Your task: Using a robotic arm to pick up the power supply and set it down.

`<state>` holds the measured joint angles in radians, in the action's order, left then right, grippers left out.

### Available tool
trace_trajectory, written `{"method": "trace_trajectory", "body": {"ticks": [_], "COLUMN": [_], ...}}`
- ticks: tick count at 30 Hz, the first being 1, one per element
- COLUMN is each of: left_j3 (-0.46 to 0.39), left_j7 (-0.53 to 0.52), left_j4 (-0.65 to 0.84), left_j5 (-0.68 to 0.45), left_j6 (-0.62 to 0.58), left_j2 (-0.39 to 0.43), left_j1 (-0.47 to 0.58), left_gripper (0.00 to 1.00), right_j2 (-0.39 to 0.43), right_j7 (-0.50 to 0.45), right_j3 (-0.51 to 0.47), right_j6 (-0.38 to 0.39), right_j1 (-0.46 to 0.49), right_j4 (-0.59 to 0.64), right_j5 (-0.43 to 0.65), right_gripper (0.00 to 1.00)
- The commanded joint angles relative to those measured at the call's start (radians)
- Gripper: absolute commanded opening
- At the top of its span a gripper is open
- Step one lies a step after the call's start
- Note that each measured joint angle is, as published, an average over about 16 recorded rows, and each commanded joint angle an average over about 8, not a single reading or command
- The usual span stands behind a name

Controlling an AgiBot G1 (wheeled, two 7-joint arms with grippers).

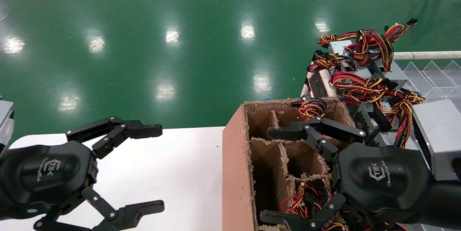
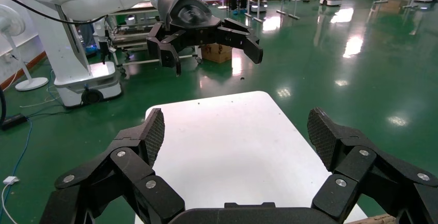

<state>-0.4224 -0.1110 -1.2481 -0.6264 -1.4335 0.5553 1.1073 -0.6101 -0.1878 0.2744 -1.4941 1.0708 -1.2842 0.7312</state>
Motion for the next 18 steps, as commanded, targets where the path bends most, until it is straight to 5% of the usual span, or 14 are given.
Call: {"method": "trace_trajectory", "body": {"ticks": [1, 15, 18], "left_j3": [0.0, 0.0, 0.0], "left_j7": [0.0, 0.0, 0.0], "left_j4": [0.0, 0.0, 0.0], "left_j5": [0.0, 0.0, 0.0], "left_j6": [0.0, 0.0, 0.0], "left_j2": [0.0, 0.0, 0.0], "left_j1": [0.0, 0.0, 0.0], "left_gripper": [1.0, 1.0, 0.65], "right_j2": [0.0, 0.0, 0.0], "right_j7": [0.0, 0.0, 0.0], "right_j3": [0.0, 0.0, 0.0], "right_j6": [0.0, 0.0, 0.0], "right_j1": [0.0, 0.0, 0.0], "right_j4": [0.0, 0.0, 0.0], "right_j5": [0.0, 0.0, 0.0], "right_gripper": [1.0, 1.0, 1.0]}}
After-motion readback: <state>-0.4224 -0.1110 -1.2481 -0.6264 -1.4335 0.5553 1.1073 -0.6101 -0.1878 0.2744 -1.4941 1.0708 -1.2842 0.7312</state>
